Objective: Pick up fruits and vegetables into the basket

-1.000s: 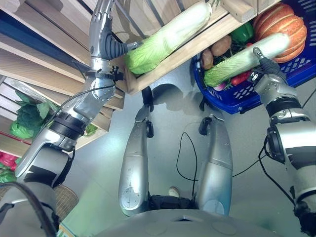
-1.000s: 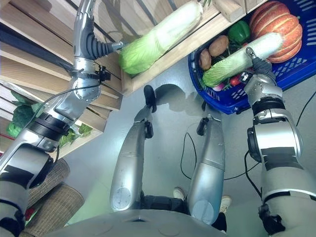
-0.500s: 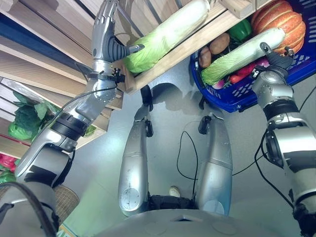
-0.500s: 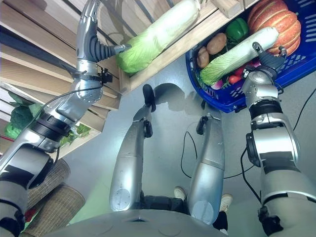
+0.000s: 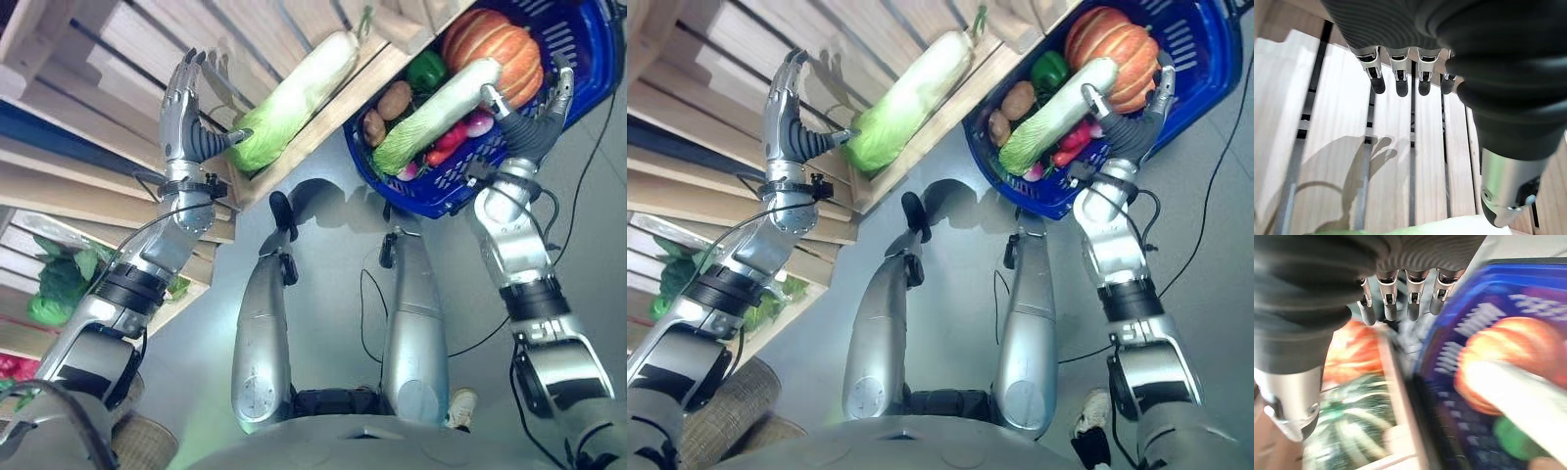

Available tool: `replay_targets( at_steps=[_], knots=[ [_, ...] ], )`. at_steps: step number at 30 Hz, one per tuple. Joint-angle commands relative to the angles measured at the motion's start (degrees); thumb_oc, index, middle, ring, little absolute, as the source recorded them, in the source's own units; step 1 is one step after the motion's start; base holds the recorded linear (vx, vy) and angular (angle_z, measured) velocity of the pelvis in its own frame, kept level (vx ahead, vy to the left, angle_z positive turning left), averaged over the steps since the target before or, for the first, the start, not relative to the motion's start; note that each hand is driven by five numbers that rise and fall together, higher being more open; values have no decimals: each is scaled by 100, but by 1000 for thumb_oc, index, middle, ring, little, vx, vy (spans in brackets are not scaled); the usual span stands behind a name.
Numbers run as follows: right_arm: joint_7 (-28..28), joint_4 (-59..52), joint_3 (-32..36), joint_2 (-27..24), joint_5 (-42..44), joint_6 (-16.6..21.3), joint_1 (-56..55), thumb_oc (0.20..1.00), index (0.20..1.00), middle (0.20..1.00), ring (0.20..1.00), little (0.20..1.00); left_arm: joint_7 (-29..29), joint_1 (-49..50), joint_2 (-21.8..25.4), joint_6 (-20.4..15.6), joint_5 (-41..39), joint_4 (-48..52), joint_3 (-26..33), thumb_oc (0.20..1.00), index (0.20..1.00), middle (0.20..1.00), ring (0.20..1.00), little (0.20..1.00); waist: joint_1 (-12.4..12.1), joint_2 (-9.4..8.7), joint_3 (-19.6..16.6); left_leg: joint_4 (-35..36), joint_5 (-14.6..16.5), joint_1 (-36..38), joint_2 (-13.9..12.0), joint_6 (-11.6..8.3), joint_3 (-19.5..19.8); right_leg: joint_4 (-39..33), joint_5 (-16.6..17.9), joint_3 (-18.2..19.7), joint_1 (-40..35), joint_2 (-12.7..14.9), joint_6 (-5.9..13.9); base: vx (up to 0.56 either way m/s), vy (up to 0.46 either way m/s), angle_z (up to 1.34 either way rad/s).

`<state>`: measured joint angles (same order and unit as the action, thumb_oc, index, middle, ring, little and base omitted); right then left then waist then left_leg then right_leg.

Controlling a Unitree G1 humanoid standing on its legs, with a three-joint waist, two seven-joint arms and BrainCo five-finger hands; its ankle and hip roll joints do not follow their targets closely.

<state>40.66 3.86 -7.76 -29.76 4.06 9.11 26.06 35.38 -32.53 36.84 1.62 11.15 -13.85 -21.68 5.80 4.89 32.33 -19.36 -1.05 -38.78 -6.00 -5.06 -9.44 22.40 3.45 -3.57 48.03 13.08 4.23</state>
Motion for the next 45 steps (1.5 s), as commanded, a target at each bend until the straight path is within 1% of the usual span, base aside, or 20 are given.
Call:
replay_targets(
  at_steps=[1, 2, 3, 4, 5, 6, 9, 14, 15, 17, 18, 19, 23, 29, 31, 34, 37, 43, 45],
  knots=[
    [-398, -715, 26, -237, -735, 439, -228, 1000, 1000, 1000, 1000, 1000, -106, 309, -69, -53, -404, -131, 363, 1000, 1000, 1000, 1000, 1000, 194, 7, -253, 12, -169, 129, -73, -118, -1, -19, -96, -31, -501, -192, 238, 22, 105, -10],
    [-449, -766, 20, -255, -784, 448, -248, 1000, 1000, 1000, 1000, 1000, -153, 330, -96, -60, -485, -190, 375, 1000, 1000, 1000, 1000, 1000, 205, 2, -253, 22, -170, 169, -75, -121, -10, -40, -91, -28, -540, -188, 241, 3, 104, -13],
    [-589, -899, 21, -304, -812, 473, -293, 1000, 1000, 1000, 1000, 1000, -326, 368, -124, -58, -631, -299, 437, 1000, 1000, 1000, 1000, 1000, 228, -4, -253, 90, -226, 246, -78, -117, -47, -131, -26, -22, -606, -175, 246, 13, 80, -13],
    [-664, -946, 19, -325, -836, 501, -334, 1000, 1000, 1000, 1000, 1000, -368, 409, -136, -48, -684, -349, 442, 1000, 1000, 1000, 1000, 1000, 239, -10, -253, 90, -187, 318, -87, -130, -60, -139, -67, -22, -680, -168, 255, -2, 79, -20],
    [-740, -1030, 10, -355, -841, 492, -340, 1000, 1000, 1000, 1000, 1000, -413, 412, -146, -42, -749, -419, 451, 1000, 1000, 1000, 1000, 1000, 258, -19, -253, 124, -233, 338, -89, -123, -82, -192, -13, -8, -698, -164, 249, 10, 73, -18],
    [-900, -1165, -19, -410, -751, 476, -349, 1000, 1000, 1000, 1000, 1000, -578, 426, -158, -4, -876, -511, 447, 1000, 1000, 1000, 1000, 1000, 278, -31, -253, 158, -239, 426, -104, -130, -123, -234, -8, -5, -779, -156, 253, -5, 80, -17],
    [-1221, -1322, -130, -519, -794, 464, -313, 1000, 1000, 1000, 1000, 1000, -636, 427, -211, -62, -1105, -790, 419, 1000, 1000, 1000, 1000, 1000, 311, -53, -253, 177, -231, 544, -117, -138, -178, -290, -22, 6, -912, -138, 242, 16, 79, -7],
    [-1735, -1579, -286, -700, -662, 455, -209, 1000, 1000, 1000, 1000, 1000, -894, 341, -212, 118, -1316, -1081, 369, 1000, 1000, 1000, 1000, 1000, 349, -46, -253, 149, -163, 656, -105, -141, -220, -284, -104, 25, -1025, -117, 235, 23, 58, -2],
    [-1910, -1652, -348, -753, -612, 418, -132, 1000, 1000, 1000, 1000, 1000, -966, 278, -227, 161, -1411, -1165, 360, 1000, 1000, 1000, 1000, 1000, 355, -43, -253, 157, -205, 632, -94, -134, -229, -299, -70, 32, -1006, -112, 222, 1, 58, 0],
    [-2082, -1743, -470, -806, -612, 275, -21, 1000, 1000, 1000, 1000, 1000, -1091, 194, -261, 259, -1534, -1312, 310, 1000, 1000, 1000, 1000, 1000, 365, -31, -253, 149, -204, 640, -82, -136, -238, -288, -87, 43, -1011, -109, 210, 23, 59, 0],
    [-2132, -1784, -532, -838, -597, 225, 3, 1000, 1000, 1000, 1000, 1000, -1174, 175, -284, 316, -1600, -1383, 283, 1000, 1000, 1000, 1000, 1000, 370, -26, -253, 127, -156, 678, -79, -139, -239, -253, -147, 40, -1041, -106, 211, 25, 53, -1],
    [-2212, -1824, -577, -873, -572, 178, 67, 1000, 1000, 1000, 1000, 1000, -1246, 129, -302, 405, -1644, -1439, 267, 1000, 1000, 1000, 1000, 1000, 374, -20, -253, 141, -190, 660, -72, -128, -250, -270, -114, 45, -1019, -106, 201, 40, 48, -1],
    [-2389, -1886, -810, -954, -387, 77, 225, 1000, 1000, 1000, 1000, 1000, -1361, 26, -421, 547, -1836, -1880, 120, 1000, 1000, 1000, 1000, 1000, 398, -21, -253, 126, -148, 716, -58, -130, -270, -264, -188, 46, -1091, -101, 178, 26, 39, -1],
    [-2563, -2025, -1033, -967, -258, -105, 378, 1000, 1000, 1000, 1000, 1000, -1522, -111, -690, 551, -2114, -2502, 133, 1000, 1000, 1000, 1000, 1000, 447, -44, -253, 62, -131, 649, -84, -122, -336, -212, -236, 73, -1028, -123, 142, 15, 19, -4],
    [-2625, -2094, -1093, -988, -229, -98, 422, 1000, 1000, 1000, 1000, 1000, -1620, -181, -763, 596, -2150, -2766, 110, 1000, 1000, 1000, 1000, 1000, 474, -67, -253, 36, -126, 604, -100, -126, -358, -196, -245, 81, -988, -134, 134, 0, 0, 0],
    [-2652, -2173, -1157, -1001, -236, -123, 485, 1000, 1000, 1000, 1000, 1000, -1707, -240, -853, 567, -2203, -3055, 105, 1000, 1000, 1000, 1000, 1000, 494, -81, -253, 11, -120, 569, -111, -126, -375, -160, -257, 96, -941, -152, 125, 13, 6, -3],
    [-2762, -2283, -1246, -1018, -218, -179, 621, 1000, 1000, 1000, 1000, 1000, -1868, -381, -879, 597, -2234, -3428, 47, 1000, 1000, 1000, 1000, 1000, 530, -108, -253, -40, -103, 493, -121, -131, -379, -107, -275, 131, -855, -183, 116, 25, 2, -5],
    [-2894, -2327, -1464, -1042, -177, -253, 810, 1000, 1000, 1000, 1000, 1000, -1929, -564, -874, 558, -2320, -3865, 29, 1000, 1000, 1000, 1000, 1000, 540, -162, -253, -131, -73, 383, -164, -126, -394, -33, -302, 148, -751, -208, 101, 8, -7, -2],
    [-2902, -2356, -1554, -1045, -103, -296, 889, 1000, 1000, 1000, 1000, 1000, -1901, -699, -858, 554, -2229, -4087, 34, 1000, 1000, 1000, 1000, 1000, 546, -200, -253, -181, -65, 304, -188, -133, -390, -1, -306, 154, -685, -218, 99, 21, -30, -5]
  ],
)
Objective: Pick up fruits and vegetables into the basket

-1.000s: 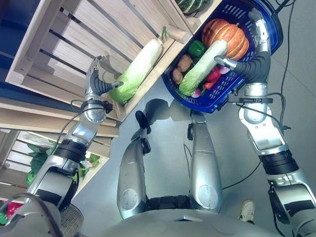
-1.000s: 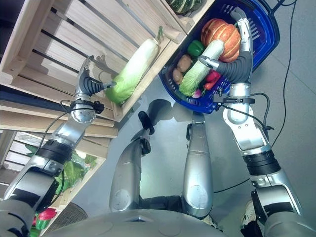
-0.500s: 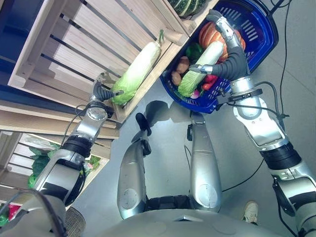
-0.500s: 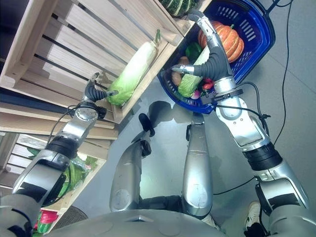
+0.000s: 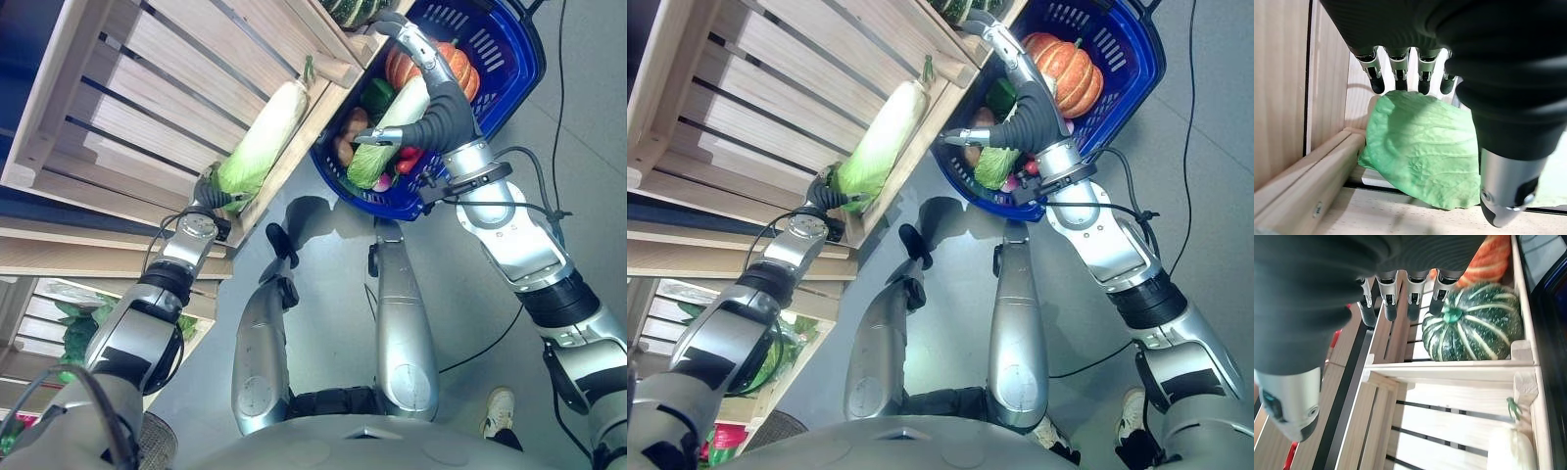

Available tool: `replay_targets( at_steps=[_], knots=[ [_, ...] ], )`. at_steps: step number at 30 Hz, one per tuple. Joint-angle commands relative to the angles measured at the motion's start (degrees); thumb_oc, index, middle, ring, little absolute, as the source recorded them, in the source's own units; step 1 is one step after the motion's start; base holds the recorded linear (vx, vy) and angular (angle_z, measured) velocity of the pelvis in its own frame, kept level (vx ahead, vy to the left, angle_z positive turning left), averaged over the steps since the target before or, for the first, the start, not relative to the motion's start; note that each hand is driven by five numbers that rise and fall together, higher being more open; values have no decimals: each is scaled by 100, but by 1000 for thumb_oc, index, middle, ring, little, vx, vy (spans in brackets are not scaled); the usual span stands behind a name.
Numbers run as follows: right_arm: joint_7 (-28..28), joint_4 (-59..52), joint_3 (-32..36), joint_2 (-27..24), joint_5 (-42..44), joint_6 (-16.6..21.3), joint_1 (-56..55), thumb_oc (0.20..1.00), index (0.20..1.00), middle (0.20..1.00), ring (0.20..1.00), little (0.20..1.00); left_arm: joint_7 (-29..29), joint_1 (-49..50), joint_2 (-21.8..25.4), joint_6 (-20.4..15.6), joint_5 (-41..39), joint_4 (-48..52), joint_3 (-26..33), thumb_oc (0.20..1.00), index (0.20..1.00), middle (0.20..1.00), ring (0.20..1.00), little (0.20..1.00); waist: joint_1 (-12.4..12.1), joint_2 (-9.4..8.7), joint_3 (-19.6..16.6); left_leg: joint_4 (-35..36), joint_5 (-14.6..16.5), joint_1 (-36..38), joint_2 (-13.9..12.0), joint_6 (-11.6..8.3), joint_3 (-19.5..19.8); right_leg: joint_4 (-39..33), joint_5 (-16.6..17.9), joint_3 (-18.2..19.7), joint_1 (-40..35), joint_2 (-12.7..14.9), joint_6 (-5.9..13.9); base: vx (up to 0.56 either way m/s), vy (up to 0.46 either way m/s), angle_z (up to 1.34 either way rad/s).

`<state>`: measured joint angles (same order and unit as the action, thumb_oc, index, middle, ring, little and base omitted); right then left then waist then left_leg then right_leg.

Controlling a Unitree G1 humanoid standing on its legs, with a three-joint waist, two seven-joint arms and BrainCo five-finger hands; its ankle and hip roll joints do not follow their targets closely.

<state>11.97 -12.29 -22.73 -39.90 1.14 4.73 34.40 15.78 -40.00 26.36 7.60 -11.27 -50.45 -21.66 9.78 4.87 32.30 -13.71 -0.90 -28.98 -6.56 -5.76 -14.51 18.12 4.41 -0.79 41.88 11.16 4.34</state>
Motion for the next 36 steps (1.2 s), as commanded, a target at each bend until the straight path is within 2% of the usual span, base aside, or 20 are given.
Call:
replay_targets(
  at_steps=[1, 4, 8, 12, 18, 20, 27, 31, 32, 34, 35, 36],
  knots=[
    [-36, -745, -64, -33, 211, 135, 65, 1000, 1000, 1000, 1000, 1000, 68, 31, 195, -39, 32, -452, 33, 1000, 1000, 1000, 1000, 1000, 149, -204, -251, -747, -80, -681, -134, -64, 117, 428, -401, -124, -65, -28, 88, 0, 0, 0],
    [-22, -730, -157, -24, 293, 35, 201, 1000, 1000, 1000, 1000, 1000, 166, -135, 211, -8, 31, -637, 13, 1000, 1000, 1000, 1000, 1000, 157, -215, -251, -791, -79, -770, -146, -65, 117, 490, -408, -109, 39, -52, 79, 0, 0, 0],
    [36, -704, -253, -12, 341, -120, 317, 1000, 1000, 1000, 1000, 1000, 417, -440, 346, -151, 186, -899, -37, 1000, 1000, 1000, 1000, 1000, 185, -216, -251, -850, -73, -894, -170, -79, 118, 553, -418, -58, 173, -73, 70, 8, 1, 0],
    [69, -642, -264, -60, 411, -166, 386, 1000, 1000, 1000, 1000, 1000, 380, -673, 429, -137, 322, -1048, -56, 1000, 1000, 1000, 1000, 1000, 215, -187, -251, -890, -67, -990, -170, -84, 107, 603, -422, -17, 304, -85, 56, 6, 9, 0],
    [79, -499, -302, -8, 485, -203, 496, 1000, 1000, 1000, 1000, 1000, 145, -988, 422, 152, 455, -1247, -213, 1000, 1000, 1000, 1000, 1000, 278, -142, -251, -951, -56, -1108, -181, -82, 67, 704, -436, 49, 485, -108, 37, 11, 16, -1],
    [59, -487, -303, 24, 575, -225, 537, 1000, 1000, 1000, 1000, 1000, -115, -1068, 374, 358, 560, -1372, -327, 1000, 1000, 1000, 1000, 1000, 316, -143, -251, -976, -56, -1180, -191, -91, 48, 719, -427, 81, 563, -127, 35, 6, 13, -8],
    [35, -370, -402, 93, 592, -175, 620, 1000, 1000, 1000, 1000, 1000, -879, -1165, 256, 568, 806, -1681, -600, 1000, 1000, 1000, 1000, 1000, 401, -154, -251, -986, -45, -1229, -231, -97, -9, 728, -416, 171, 657, -170, 40, 16, 9, -5],
    [-42, -353, -376, 124, 551, -140, 593, 1000, 1000, 1000, 1000, 1000, -1960, -1120, 117, 783, 846, -1773, -758, 1000, 1000, 1000, 1000, 1000, 460, -143, -251, -967, -33, -1226, -230, -101, -45, 713, -410, 209, 684, -185, 46, 9, 14, -6],
    [-54, -354, -371, 124, 551, -139, 589, 1000, 1000, 1000, 1000, 1000, -2005, -1117, 113, 776, 851, -1772, -768, 1000, 1000, 1000, 1000, 1000, 462, -143, -251, -966, -32, -1222, -231, -101, -47, 712, -410, 211, 681, -185, 47, 15, 24, -3],
    [-155, -366, -350, 131, 543, -106, 567, 1000, 1000, 1000, 1000, 1000, -2636, -1051, 24, 912, 846, -1744, -843, 1000, 1000, 1000, 1000, 1000, 498, -135, -251, -947, -23, -1168, -238, -95, -79, 713, -417, 229, 653, -180, 52, 54, 40, -3],
    [-177, -376, -364, 152, 542, -106, 494, 1000, 1000, 1000, 1000, 1000, -2857, -977, -25, 960, 856, -1730, -883, 1000, 1000, 1000, 1000, 1000, 512, -135, -251, -1003, 152, -1015, -246, -150, -26, 783, -602, 231, 499, -179, 91, 83, 45, -7],
    [-205, -401, -356, 151, 543, -101, 481, 1000, 1000, 1000, 1000, 1000, -3027, -972, -47, 987, 812, -1713, -899, 1000, 1000, 1000, 1000, 1000, 528, -137, -251, -998, 152, -1001, -254, -150, -41, 786, -601, 233, 498, -175, 96, 76, 41, -10]
  ],
)
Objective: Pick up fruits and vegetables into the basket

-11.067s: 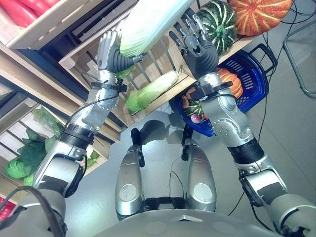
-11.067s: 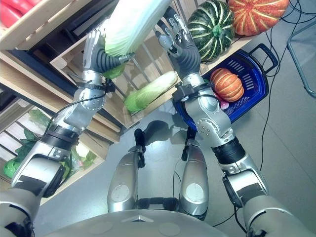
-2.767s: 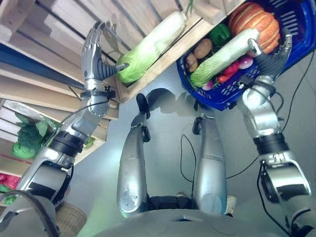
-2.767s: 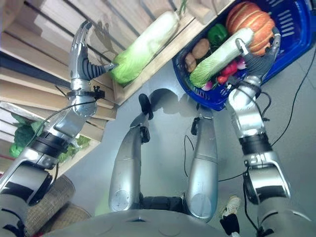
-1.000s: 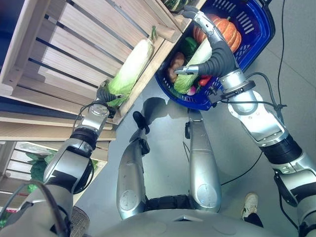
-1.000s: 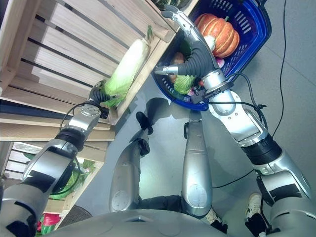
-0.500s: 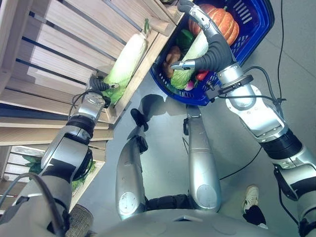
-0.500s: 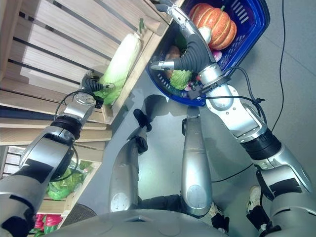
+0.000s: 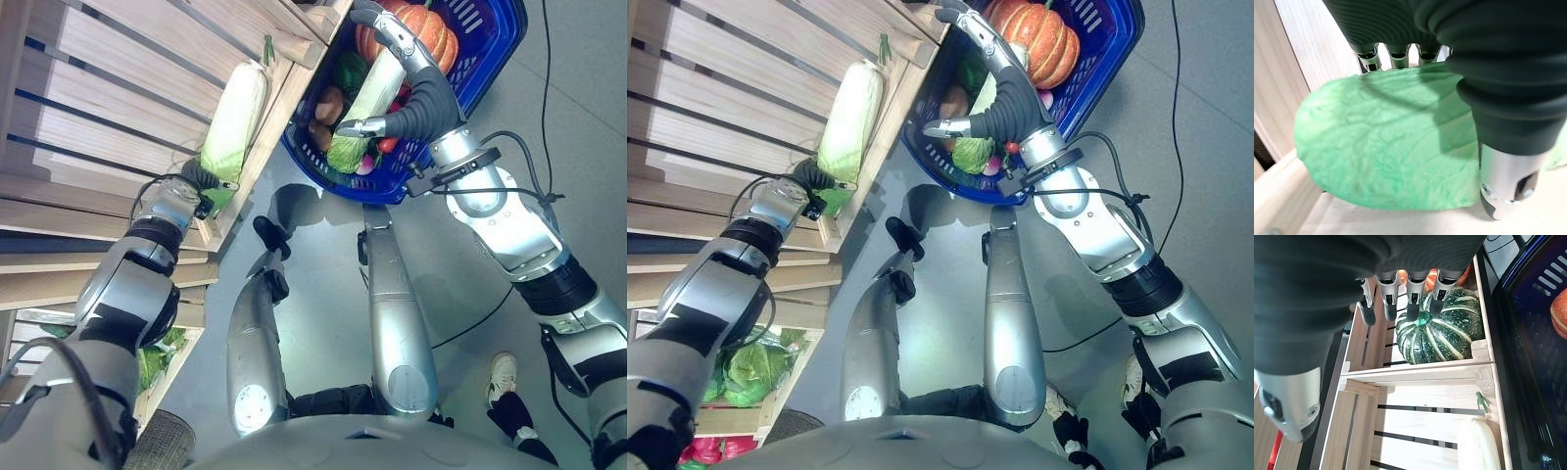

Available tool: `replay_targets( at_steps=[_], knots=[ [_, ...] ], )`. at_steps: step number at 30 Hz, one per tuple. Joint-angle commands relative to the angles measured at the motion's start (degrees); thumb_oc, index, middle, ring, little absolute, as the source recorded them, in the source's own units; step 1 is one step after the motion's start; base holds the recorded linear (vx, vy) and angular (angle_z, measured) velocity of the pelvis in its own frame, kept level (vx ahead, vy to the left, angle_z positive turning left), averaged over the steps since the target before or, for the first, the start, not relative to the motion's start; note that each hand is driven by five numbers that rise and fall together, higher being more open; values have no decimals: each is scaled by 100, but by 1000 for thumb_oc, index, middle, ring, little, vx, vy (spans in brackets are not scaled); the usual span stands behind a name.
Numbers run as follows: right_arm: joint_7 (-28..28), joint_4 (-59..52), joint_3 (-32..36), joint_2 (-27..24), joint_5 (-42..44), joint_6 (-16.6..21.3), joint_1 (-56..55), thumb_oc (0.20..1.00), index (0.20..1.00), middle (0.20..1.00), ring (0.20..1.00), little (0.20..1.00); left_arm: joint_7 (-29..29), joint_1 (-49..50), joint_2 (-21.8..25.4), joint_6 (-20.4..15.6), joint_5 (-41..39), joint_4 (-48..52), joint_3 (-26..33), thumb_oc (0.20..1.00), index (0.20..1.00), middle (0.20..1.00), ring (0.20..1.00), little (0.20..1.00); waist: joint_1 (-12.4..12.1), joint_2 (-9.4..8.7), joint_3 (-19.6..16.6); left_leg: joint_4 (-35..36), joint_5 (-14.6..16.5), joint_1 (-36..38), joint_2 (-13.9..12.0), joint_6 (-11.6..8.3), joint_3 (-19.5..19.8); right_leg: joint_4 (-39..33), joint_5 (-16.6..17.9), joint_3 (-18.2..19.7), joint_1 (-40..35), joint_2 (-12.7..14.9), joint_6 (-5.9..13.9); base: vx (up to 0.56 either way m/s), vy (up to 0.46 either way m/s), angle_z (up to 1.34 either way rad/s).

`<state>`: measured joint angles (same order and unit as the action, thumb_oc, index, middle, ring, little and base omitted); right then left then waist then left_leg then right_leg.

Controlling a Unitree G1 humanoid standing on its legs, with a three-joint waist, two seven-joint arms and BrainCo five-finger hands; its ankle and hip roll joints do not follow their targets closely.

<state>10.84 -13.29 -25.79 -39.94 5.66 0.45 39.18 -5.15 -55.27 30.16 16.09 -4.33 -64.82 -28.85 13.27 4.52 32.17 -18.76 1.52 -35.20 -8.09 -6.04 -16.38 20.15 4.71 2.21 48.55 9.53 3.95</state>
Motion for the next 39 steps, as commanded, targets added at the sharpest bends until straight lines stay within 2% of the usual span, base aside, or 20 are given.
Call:
replay_targets(
  at_steps=[1, 2, 3, 4, 7, 8, 9, 10, 11, 12, 19, 22, 32, 39],
  knots=[
    [-134, -329, -29, 163, 93, 328, -13, 1000, 1000, 1000, 1000, 1000, -1132, 544, -448, 183, 105, -251, -196, 1000, 1000, 1000, 1000, 1000, 197, -102, -238, -474, -92, -358, -109, -122, 125, 576, -625, -70, -175, -8, 143, 2, 27, -12],
    [-168, -358, -8, 159, 107, 312, -18, 1000, 1000, 1000, 1000, 1000, -1300, 532, -458, 180, 86, -236, -230, 1000, 1000, 1000, 1000, 1000, 212, -104, -238, -455, -95, -338, -111, -123, 108, 559, -619, -72, -188, -6, 148, -70, 10, -10],
    [-188, -388, 17, 143, 118, 301, 44, 1000, 1000, 1000, 1000, 1000, -1380, 463, -444, 171, 39, -226, -236, 1000, 1000, 1000, 1000, 1000, 223, -105, -238, -383, -263, -452, -111, -66, 31, 486, -441, -71, -56, -6, 114, -1, 23, -7],
    [-213, -397, 23, 148, 124, 315, -51, 1000, 1000, 1000, 1000, 1000, -1444, 536, -486, 155, -5, -196, -284, 1000, 1000, 1000, 1000, 1000, 239, -107, -238, -423, -93, -287, -116, -123, 82, 542, -627, -82, -227, -1, 156, 2, 24, -7],
    [-266, -433, 67, 151, 140, 309, -88, 1000, 1000, 1000, 1000, 1000, -1286, 547, -512, 79, -67, -127, -311, 1000, 1000, 1000, 1000, 1000, 257, -111, -238, -404, -93, -254, -120, -122, 64, 533, -631, -85, -254, 0, 159, 23, 13, -2],
    [-283, -434, 86, 152, 113, 343, -126, 1000, 1000, 1000, 1000, 1000, -863, 554, -517, 73, -206, -68, -279, 561, 561, 561, 561, 561, 258, -118, -238, -402, -86, -242, -114, -119, 66, 520, -637, -88, -276, 3, 154, -75, -12, 2],
    [-286, -453, 114, 153, 94, 345, -81, 1000, 1000, 1000, 1000, 1000, -476, 484, -489, 10, -360, -36, -203, 200, 200, 200, 200, 200, 251, -125, -238, -343, -260, -375, -113, -55, 4, 454, -455, -82, -134, 0, 116, 0, 0, 0],
    [-285, -446, 102, 166, 96, 342, -144, 1000, 1000, 1000, 1000, 1000, -447, 545, -508, 8, -377, -38, -218, 200, 200, 200, 200, 200, 249, -126, -238, -400, -95, -247, -114, -110, 72, 516, -629, -83, -275, 0, 151, 0, 0, 0],
    [-274, -496, 123, 174, 78, 305, -173, 1000, 1000, 1000, 1000, 1000, -209, 545, -485, -72, -521, -17, -143, 200, 200, 200, 200, 200, 238, -132, -238, -406, -91, -248, -112, -103, 80, 530, -639, -83, -273, -4, 150, 0, 0, 0],
    [-264, -550, 171, 178, 32, 304, -190, 1000, 1000, 1000, 1000, 1000, -43, 516, -433, -212, -677, 21, -24, 200, 200, 200, 200, 200, 222, -137, -238, -351, -252, -367, -117, -41, 21, 477, -480, -86, -144, 1, 113, -90, -32, -1],
    [-262, -555, 285, 159, -98, 490, -504, 1000, 1000, 1000, 1000, 1000, 705, 881, -397, -843, -1395, 459, 404, 200, 200, 200, 200, 200, 124, -122, -238, -292, -273, -222, -79, -17, 76, 454, -495, -164, -313, 37, 98, -13, -4, 0],
    [-247, -543, 297, 169, -124, 558, -557, 1000, 1000, 1000, 1000, 1000, 884, 966, -420, -995, -1654, 628, 545, 200, 200, 200, 200, 200, 85, -130, -238, -264, -279, -156, -68, -2, 91, 426, -501, -209, -399, 68, 96, 0, 0, 0],
    [-150, -599, 275, 174, -218, 580, -724, 1000, 1000, 1000, 1000, 1000, 1360, 1296, -270, -1444, -1609, 1128, 731, 200, 200, 200, 200, 200, -50, -174, -238, -210, -251, 182, -32, 32, 181, 351, -538, -362, -829, 132, 98, -11, 2, 5],
    [-121, -690, 361, 117, -180, 574, -933, 1000, 1000, 1000, 1000, 1000, 1661, 1669, -8, -1942, -1136, 1935, 762, 200, 200, 200, 200, 200, -201, -222, -238, -180, -201, 431, -2, 69, 257, 227, -515, -485, -1181, 188, 128, -18, -8, 3]
  ],
)
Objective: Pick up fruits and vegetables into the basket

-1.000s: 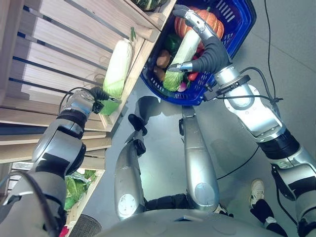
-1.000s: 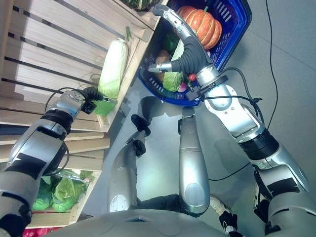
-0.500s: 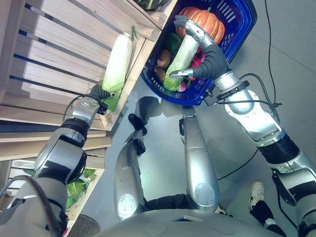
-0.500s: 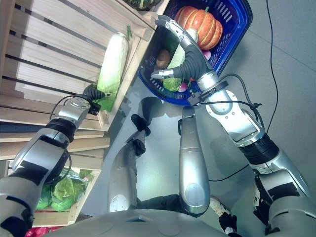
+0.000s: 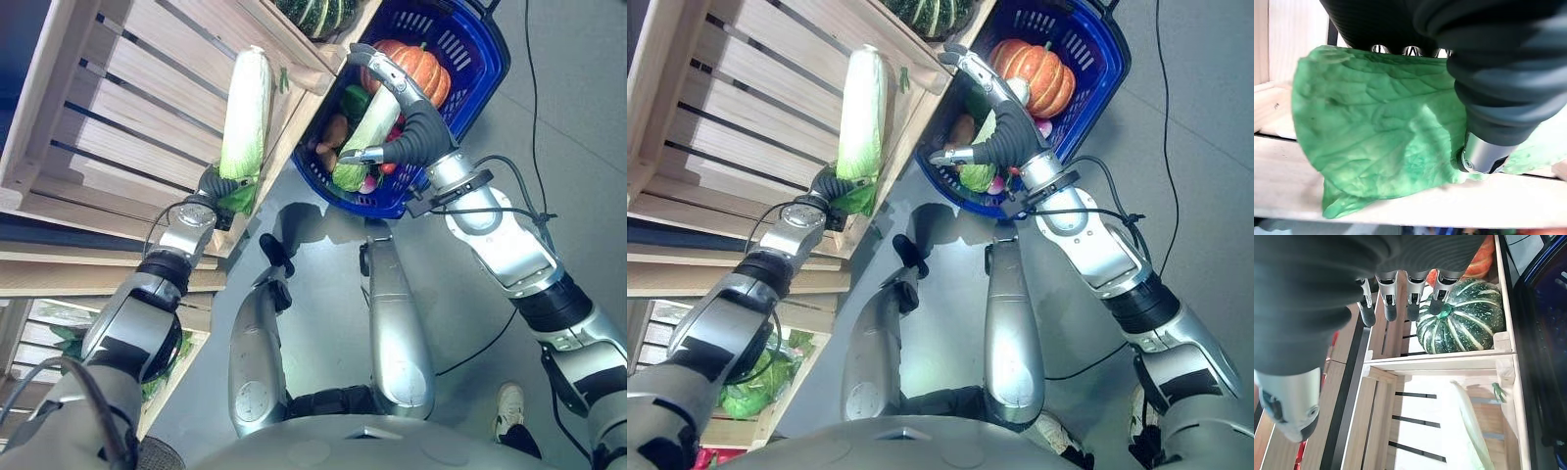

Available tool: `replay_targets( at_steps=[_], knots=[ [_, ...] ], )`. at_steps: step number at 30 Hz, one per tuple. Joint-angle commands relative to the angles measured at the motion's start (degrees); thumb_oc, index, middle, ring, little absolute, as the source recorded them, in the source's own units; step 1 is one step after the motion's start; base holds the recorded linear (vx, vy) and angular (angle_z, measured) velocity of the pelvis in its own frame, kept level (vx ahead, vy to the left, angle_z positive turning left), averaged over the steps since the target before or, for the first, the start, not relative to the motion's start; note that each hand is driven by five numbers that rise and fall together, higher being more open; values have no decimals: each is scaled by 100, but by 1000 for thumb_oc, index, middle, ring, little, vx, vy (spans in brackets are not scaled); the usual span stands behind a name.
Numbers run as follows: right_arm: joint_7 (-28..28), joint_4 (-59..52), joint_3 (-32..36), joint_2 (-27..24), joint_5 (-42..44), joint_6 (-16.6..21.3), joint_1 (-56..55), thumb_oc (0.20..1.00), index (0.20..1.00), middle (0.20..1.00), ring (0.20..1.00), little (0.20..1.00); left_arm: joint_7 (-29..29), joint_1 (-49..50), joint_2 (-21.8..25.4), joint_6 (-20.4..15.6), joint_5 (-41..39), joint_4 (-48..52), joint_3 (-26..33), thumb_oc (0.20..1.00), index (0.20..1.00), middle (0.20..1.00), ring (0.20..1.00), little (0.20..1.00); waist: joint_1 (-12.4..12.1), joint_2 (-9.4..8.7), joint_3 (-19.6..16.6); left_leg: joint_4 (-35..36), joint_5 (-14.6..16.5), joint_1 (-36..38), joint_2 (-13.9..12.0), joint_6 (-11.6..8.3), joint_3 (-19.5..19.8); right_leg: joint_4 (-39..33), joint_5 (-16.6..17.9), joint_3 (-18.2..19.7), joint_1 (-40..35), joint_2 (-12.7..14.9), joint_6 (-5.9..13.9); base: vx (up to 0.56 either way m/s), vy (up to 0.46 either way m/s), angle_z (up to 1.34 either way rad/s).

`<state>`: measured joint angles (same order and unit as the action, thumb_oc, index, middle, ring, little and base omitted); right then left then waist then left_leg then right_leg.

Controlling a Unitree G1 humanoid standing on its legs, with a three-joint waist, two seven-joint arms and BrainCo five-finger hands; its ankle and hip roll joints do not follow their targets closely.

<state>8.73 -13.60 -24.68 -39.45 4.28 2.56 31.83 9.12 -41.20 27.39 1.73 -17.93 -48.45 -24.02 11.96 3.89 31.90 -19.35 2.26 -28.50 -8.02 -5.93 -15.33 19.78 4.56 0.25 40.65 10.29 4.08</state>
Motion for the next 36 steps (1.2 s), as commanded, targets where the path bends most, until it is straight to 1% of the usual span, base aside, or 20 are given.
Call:
replay_targets(
  at_steps=[1, 4, 6, 9, 10, 11, 12, 14, 16, 18, 19, 20, 21, 23, 28, 29, 30, 33, 36],
  knots=[
    [109, -686, 288, 69, -32, 379, -250, 1000, 1000, 1000, 1000, 1000, 333, 333, 312, -596, 289, 499, 292, 200, 200, 200, 200, 200, -100, -165, -211, -110, -265, -200, -3, 69, 165, 243, -498, -310, -446, 122, 122, -36, -11, 0],
    [293, -781, 440, 96, 85, 430, -367, 1000, 1000, 1000, 1000, 1000, 549, 533, 493, -829, 299, 1173, 341, 200, 200, 200, 200, 200, -194, -185, -211, -104, -234, -113, 7, 85, 200, 184, -487, -371, -592, 156, 136, -31, -24, 9],
    [449, -811, 544, 179, 205, 460, -439, 1000, 1000, 1000, 1000, 1000, 653, 651, 544, -950, 340, 1495, 411, 200, 200, 200, 200, 200, -243, -197, -211, -82, -221, -44, 15, 93, 221, 146, -483, -399, -687, 167, 145, -24, -34, 10],
    [761, -752, 728, 387, 482, 607, -544, 1000, 1000, 1000, 1000, 1000, 813, 819, 621, -1154, 455, 1978, 541, 200, 200, 200, 200, 200, -332, -243, -211, -57, -201, 60, 29, 101, 264, 62, -461, -457, -861, 184, 158, -27, -61, 10],
    [849, -760, 834, 522, 627, 648, -593, 1000, 1000, 1000, 1000, 1000, 891, 897, 643, -1205, 523, 2227, 618, 200, 200, 200, 200, 200, -376, -282, -211, -49, -188, 101, 31, 107, 294, 27, -451, -487, -940, 189, 168, -25, -75, 16],
    [880, -762, 862, 549, 711, 664, -605, 1000, 1000, 1000, 1000, 1000, 923, 918, 649, -1258, 541, 2287, 638, 200, 200, 200, 200, 200, -388, -292, -211, -41, -187, 116, 32, 109, 303, 15, -446, -494, -961, 190, 172, -22, -81, 13],
    [945, -765, 920, 622, 847, 701, -616, 1000, 1000, 1000, 1000, 1000, 958, 950, 661, -1248, 586, 2454, 691, 200, 200, 200, 200, 200, -416, -315, -211, -29, -185, 144, 40, 113, 323, -15, -437, -511, -1014, 188, 174, -20, -70, 9],
    [1061, -746, 1115, 865, 1291, 926, -672, 1000, 1000, 1000, 1000, 1000, 1155, 1070, 653, -1501, 821, 2813, 807, 200, 200, 200, 200, 200, -490, -358, -211, 10, -173, 245, 59, 129, 370, -76, -419, -550, -1151, 182, 181, -19, -85, 13],
    [1052, -736, 1216, 1030, 1653, 1018, -699, 1000, 1000, 1000, 1000, 1000, 1244, 1121, 640, -1632, 1052, 3022, 883, 200, 200, 200, 200, 200, -548, -380, -211, 21, -163, 309, 70, 135, 406, -90, -418, -583, -1240, 179, 182, -9, -67, 12],
    [955, -708, 1287, 1162, 2100, 1084, -717, 1000, 1000, 1000, 1000, 1000, 1382, 1156, 656, -1759, 1325, 3192, 880, 200, 200, 200, 200, 200, -592, -413, -211, 7, -149, 365, 76, 143, 433, -104, -407, -610, -1324, 182, 182, -12, -56, 11],
    [951, -706, 1291, 1161, 2105, 1085, -705, 1000, 1000, 1000, 1000, 1000, 1384, 1148, 659, -1757, 1328, 3197, 885, 200, 200, 200, 200, 200, -592, -415, -211, 26, -187, 346, 80, 149, 431, -129, -367, -609, -1307, 182, 176, -16, -59, 13],
    [824, -716, 1305, 1222, 2530, 1081, -720, 1000, 1000, 1000, 1000, 1000, 1443, 1176, 667, -1798, 1502, 3314, 916, 200, 200, 200, 200, 200, -625, -439, -211, 9, -177, 378, 78, 151, 444, -135, -361, -628, -1355, 188, 177, -13, -48, 12],
    [742, -700, 1303, 1275, 2727, 1085, -718, 1000, 1000, 1000, 1000, 1000, 1458, 1179, 674, -1810, 1583, 3358, 919, 200, 200, 200, 200, 200, -642, -451, -211, 11, -174, 406, 79, 152, 453, -149, -358, -644, -1397, 192, 178, 2, -87, 12],
    [376, -616, 1248, 1465, 3300, 1145, -658, 1000, 1000, 1000, 1000, 1000, 1534, 1173, 689, -1837, 1915, 3462, 899, 200, 200, 200, 200, 200, -714, -489, -211, 23, -182, 486, 91, 157, 492, -207, -328, -695, -1524, 207, 181, -1, -83, 8],
    [-301, -435, 956, 1791, 4503, 834, -419, 1000, 1000, 1000, 1000, 1000, 1753, 983, 870, -1878, 2654, 3512, 704, 200, 200, 200, 200, 200, -874, -582, -211, 32, -205, 642, 97, 148, 560, -272, -272, -788, -1745, 256, 197, 0, -76, 11],
    [-309, -426, 957, 1793, 4511, 836, -414, 1000, 1000, 1000, 1000, 1000, 1754, 984, 872, -1877, 2657, 3513, 703, 200, 200, 200, 200, 200, -873, -585, -211, 37, -206, 646, 98, 147, 560, -278, -271, -790, -1750, 256, 197, 25, -43, 9],
    [-404, -410, 890, 1863, 4720, 766, -373, 1000, 1000, 1000, 1000, 1000, 1798, 945, 890, -1867, 2830, 3515, 676, 200, 200, 200, 200, 200, -907, -602, -211, 14, -164, 700, 89, 139, 568, -263, -303, -809, -1810, 261, 203, 13, -43, 5],
    [-597, -279, 702, 2054, 5063, 610, -208, 1000, 1000, 1000, 1000, 1000, 1907, 761, 996, -1886, 3376, 3519, 524, 200, 200, 200, 200, 200, -994, -654, -211, 50, -219, 745, 112, 141, 613, -305, -243, -856, -1885, 274, 199, 3, -60, 6],
    [-484, -147, 573, 2090, 4994, 594, -67, 1000, 1000, 1000, 1000, 1000, 1943, 634, 1097, -1876, 3606, 3481, 380, 200, 200, 200, 200, 200, -1044, -677, -224, 63, -222, 780, 122, 141, 639, -306, -235, -886, -1920, 283, 202, 6, -27, 15]
  ],
)
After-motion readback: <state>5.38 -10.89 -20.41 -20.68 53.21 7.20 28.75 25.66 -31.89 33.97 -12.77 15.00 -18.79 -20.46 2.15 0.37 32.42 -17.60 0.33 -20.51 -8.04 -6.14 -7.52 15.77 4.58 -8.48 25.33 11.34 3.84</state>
